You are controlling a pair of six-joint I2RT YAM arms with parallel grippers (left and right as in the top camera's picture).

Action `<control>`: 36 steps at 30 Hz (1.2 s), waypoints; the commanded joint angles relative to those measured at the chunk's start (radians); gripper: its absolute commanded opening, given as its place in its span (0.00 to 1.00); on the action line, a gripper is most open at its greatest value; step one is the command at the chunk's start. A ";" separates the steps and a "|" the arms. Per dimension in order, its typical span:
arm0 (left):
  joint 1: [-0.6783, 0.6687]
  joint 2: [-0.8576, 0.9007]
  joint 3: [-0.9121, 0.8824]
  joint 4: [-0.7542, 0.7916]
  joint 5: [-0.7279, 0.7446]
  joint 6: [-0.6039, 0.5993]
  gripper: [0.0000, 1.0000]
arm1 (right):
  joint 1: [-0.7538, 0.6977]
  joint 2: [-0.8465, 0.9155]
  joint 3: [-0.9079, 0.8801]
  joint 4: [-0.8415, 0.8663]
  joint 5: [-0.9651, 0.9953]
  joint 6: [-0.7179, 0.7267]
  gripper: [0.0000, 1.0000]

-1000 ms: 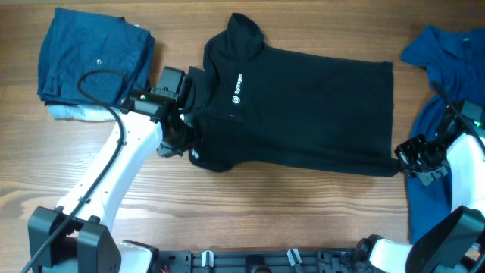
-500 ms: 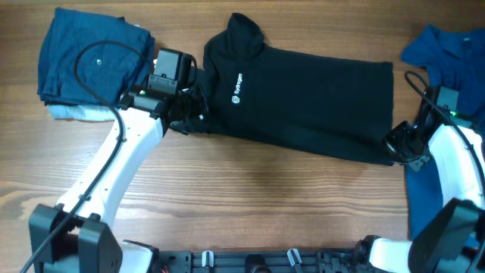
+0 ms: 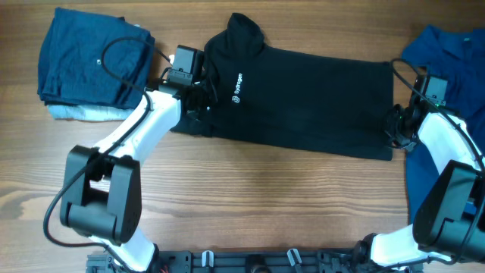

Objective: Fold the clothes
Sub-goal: 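Fold the polo's bottom hem upward toward the collar with both grippers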

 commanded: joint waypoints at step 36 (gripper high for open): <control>0.240 0.114 0.023 -0.341 0.105 0.197 0.68 | 0.043 0.004 0.060 -0.296 -0.156 -0.091 0.19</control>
